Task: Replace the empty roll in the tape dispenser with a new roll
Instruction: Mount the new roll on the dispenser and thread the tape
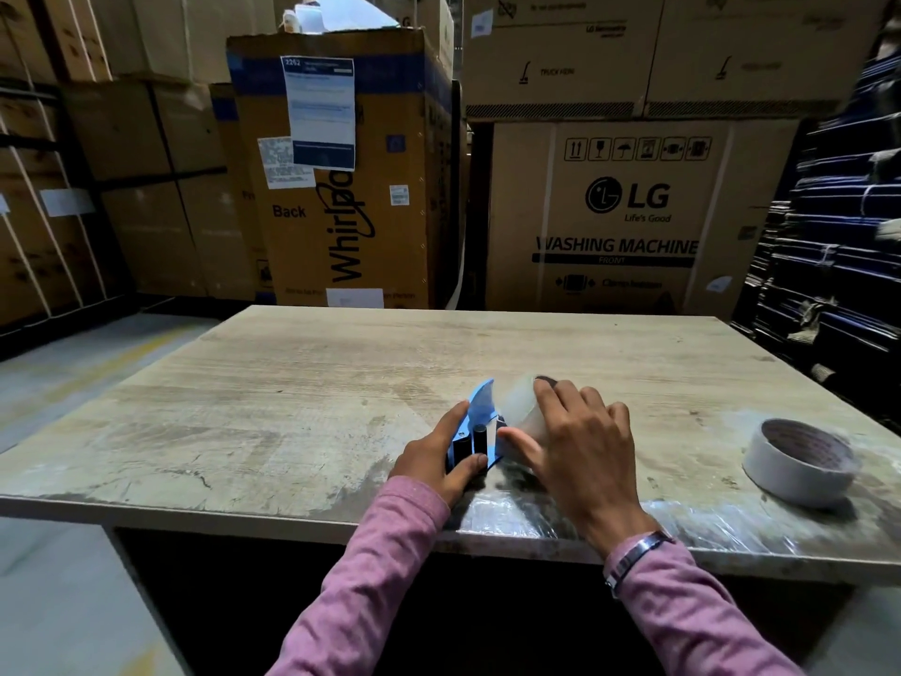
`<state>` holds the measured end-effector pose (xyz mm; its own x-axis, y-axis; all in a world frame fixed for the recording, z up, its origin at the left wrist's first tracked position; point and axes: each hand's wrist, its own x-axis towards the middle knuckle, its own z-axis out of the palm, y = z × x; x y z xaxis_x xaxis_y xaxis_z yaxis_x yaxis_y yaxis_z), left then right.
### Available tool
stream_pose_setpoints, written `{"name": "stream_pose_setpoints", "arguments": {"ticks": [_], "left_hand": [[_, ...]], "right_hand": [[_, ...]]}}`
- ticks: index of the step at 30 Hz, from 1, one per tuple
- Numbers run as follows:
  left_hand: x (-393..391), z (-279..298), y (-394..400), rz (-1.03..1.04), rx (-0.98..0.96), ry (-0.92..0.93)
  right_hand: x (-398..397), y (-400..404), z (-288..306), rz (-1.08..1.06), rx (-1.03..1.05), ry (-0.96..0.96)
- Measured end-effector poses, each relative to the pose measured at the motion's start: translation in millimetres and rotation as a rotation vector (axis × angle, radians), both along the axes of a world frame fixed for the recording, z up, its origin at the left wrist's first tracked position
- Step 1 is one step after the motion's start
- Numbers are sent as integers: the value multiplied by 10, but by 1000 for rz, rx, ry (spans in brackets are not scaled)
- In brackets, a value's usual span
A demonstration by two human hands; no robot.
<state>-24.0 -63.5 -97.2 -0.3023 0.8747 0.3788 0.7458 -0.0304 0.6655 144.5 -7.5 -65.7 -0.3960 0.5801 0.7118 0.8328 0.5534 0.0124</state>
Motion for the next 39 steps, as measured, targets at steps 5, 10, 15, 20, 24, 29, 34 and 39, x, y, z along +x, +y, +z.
{"name": "stream_pose_setpoints", "arguments": {"ticks": [5, 10, 15, 20, 24, 29, 34, 39], "left_hand": [[-10, -10, 7, -3, 6, 0], [0, -1, -7, -4, -6, -7], [-17, -23, 11, 3, -18, -8], [-18, -25, 12, 18, -40, -13], [20, 34, -15, 11, -22, -14], [14, 31, -34, 0, -40, -75], [5, 18, -20, 18, -63, -87], [-21, 10, 0, 24, -37, -139]], "right_hand": [[-39, -25, 34, -18, 13, -55], [-35, 7, 19, 87, -7, 26], [-49, -4, -25, 117, 39, -3], [-45, 1, -26, 99, 57, -43], [-76, -10, 13, 110, 83, -57], [-127, -2, -165, 151, -1, -146], [-83, 9, -226, 141, -21, -103], [-69, 6, -203, 101, -10, -140]]}}
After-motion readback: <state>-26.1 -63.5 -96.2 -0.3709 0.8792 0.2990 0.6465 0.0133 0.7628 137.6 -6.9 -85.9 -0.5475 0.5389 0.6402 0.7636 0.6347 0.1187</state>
